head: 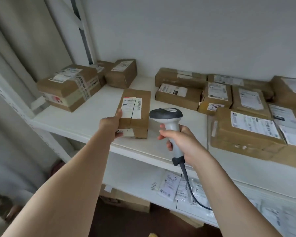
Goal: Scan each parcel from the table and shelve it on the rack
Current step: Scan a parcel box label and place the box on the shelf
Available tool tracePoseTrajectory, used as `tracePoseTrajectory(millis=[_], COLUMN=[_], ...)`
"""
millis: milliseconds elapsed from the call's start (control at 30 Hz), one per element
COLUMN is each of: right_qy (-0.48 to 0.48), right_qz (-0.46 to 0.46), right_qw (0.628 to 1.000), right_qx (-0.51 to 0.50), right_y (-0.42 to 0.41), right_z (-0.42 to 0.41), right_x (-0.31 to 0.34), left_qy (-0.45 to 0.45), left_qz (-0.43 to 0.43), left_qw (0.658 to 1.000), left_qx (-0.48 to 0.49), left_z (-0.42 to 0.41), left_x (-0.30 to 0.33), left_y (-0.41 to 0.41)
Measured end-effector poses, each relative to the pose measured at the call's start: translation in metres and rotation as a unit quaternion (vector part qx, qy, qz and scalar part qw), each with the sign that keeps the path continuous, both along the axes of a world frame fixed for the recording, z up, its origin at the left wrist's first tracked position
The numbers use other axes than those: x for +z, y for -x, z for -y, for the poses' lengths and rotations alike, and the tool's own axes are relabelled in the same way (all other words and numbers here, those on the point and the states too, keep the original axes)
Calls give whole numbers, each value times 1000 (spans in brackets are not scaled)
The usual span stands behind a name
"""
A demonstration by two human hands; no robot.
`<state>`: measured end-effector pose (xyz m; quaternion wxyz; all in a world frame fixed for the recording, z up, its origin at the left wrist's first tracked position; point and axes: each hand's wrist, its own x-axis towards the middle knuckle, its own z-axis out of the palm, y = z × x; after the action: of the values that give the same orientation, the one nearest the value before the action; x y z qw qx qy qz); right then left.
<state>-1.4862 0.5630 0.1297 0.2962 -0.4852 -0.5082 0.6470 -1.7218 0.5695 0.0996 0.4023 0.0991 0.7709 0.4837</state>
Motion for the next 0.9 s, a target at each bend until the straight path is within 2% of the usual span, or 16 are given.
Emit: tracePoseTrajectory(millis=[200, 367, 567, 633, 800, 900], right_qy=[1, 3, 16, 21, 27, 32], right_qz=[24, 40, 47, 46, 43, 41], right_qw=[1000, 999, 997, 997, 996, 996], right_qx=[-9, -34, -59, -61, -67, -74], right_y=[23, 30, 34, 36, 39, 38], right_z=[-37, -51, -56, -57, -61, -61], right_x=[-3, -1, -1, -1, -1, -3], left_qy=[39, -67, -54, -76, -123, -120], left_qz=[-105, -18, -21, 3, 89, 124], left_qw=[993, 997, 998, 996, 988, 984], left_qx=[-34, -21, 27, 43, 28, -49], left_z=[-44, -69, -90, -97, -109, -117], left_x=[-6, -21, -13, -10, 2, 13], left_y=[26, 29, 31, 30, 15, 9])
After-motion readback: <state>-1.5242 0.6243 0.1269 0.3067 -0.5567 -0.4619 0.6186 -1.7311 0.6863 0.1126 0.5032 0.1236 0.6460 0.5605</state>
